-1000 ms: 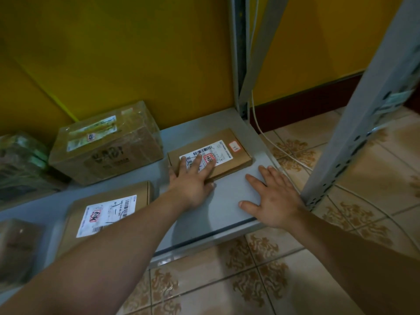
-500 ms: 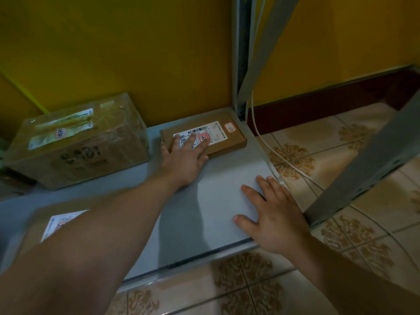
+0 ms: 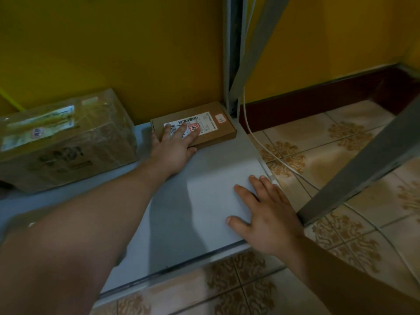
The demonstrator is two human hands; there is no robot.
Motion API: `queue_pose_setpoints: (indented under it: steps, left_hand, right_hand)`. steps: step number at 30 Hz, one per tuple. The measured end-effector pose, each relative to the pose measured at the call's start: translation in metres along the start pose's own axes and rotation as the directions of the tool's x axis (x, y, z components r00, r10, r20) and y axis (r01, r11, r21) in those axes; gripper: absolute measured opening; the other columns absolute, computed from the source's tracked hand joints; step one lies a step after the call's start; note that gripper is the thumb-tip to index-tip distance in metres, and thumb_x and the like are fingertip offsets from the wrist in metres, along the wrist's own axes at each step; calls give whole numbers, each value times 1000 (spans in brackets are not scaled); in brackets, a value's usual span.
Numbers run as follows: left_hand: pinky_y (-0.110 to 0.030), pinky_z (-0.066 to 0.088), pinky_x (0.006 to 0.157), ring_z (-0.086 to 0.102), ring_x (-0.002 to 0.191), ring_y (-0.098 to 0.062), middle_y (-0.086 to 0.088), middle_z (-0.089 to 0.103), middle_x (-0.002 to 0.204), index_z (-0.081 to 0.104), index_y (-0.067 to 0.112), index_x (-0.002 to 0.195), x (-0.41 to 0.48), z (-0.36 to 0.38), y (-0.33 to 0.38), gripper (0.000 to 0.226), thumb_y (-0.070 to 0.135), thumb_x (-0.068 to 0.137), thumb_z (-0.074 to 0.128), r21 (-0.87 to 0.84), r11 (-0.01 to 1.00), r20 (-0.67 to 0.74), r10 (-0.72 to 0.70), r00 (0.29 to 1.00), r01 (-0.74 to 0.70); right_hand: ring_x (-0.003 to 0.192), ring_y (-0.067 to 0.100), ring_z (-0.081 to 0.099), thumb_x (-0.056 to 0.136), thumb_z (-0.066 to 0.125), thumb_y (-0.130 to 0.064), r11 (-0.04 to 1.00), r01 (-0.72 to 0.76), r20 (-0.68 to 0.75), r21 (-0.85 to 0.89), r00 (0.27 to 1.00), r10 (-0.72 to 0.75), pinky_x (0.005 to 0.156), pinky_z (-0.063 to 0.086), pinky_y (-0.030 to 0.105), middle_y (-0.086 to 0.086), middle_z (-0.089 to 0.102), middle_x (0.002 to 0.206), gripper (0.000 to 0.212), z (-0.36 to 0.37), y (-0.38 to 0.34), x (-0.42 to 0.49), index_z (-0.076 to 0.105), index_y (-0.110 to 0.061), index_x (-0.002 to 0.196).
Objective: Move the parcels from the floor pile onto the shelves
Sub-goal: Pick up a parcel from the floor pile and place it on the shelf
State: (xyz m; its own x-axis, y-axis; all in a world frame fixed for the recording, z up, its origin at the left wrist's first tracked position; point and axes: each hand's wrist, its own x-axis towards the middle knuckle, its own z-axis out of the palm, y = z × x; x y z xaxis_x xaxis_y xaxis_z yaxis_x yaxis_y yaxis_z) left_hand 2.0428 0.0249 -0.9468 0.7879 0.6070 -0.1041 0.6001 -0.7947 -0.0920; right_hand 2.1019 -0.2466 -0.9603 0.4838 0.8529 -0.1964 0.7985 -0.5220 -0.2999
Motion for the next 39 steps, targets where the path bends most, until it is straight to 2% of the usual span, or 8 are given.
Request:
queue_pose_setpoints:
  steps: [7,15,22,26,29,33,36,39]
  left_hand:
    - [-66,2,113,0,148,-36,1,1,163,4,44,151,-11,-1,1,57,52,101,28,-24,999,14,34,999,-34]
    - [-63,0,113,-5,149,-28,0,-2,163,-3,36,153,-27,-7,14,72,57,97,37,-76,997,7,5,1000,-5]
    - [-60,-5,114,-8,149,-24,2,-5,163,0,34,154,-51,-13,12,73,57,96,38,-107,994,56,-13,998,19]
    - [-60,-5,115,-9,149,-23,3,-7,163,1,33,154,-75,-25,3,72,57,97,37,-73,997,85,11,996,-5]
    - [-59,-2,115,-5,149,-22,1,0,163,7,32,154,-101,-29,-12,70,57,96,37,-59,998,78,24,997,-19]
    - [-58,2,117,-1,150,-23,2,3,163,12,33,154,-139,-21,-47,71,62,94,37,-95,992,104,-72,992,82]
    - [-62,5,115,-3,150,-24,4,-1,163,9,35,153,-165,-7,-69,78,73,89,31,-106,973,167,-188,968,207]
    - [-66,4,112,-6,149,-22,9,-5,163,11,37,153,-177,8,-75,74,71,89,30,-170,944,184,-251,950,282]
  right_hand:
    - [150,17,-15,67,5,-79,1000,-4,-4,-8,1000,4,119,-10,35,-4,-8,165,96,1,0,0,8,-41,155]
    - [150,17,-14,66,3,-79,1000,-10,-12,-12,1000,10,119,-12,35,-4,-8,165,97,1,0,0,8,-41,155]
    - [150,18,-10,67,4,-79,1000,-3,-15,2,1000,3,119,-10,35,-3,-5,165,96,1,0,0,11,-40,155]
    - [150,18,-11,86,23,-77,999,-13,8,-29,1000,13,120,-10,36,-3,-7,165,81,1,0,0,8,-39,156]
    - [151,18,-9,84,21,-79,998,-29,4,-50,1000,29,120,-8,36,-4,-6,165,82,1,-3,-1,8,-40,155]
    - [151,19,-4,92,34,-71,998,-57,49,-39,997,59,120,-1,37,-2,-1,165,75,-8,-9,0,13,-38,155]
    - [147,25,13,92,43,-65,998,-65,-18,-21,998,64,119,13,38,7,20,159,74,-16,-22,14,26,-27,153]
    - [144,28,21,92,48,-60,999,-36,-69,-9,997,35,117,22,39,11,28,155,75,-23,-45,35,27,-21,153]
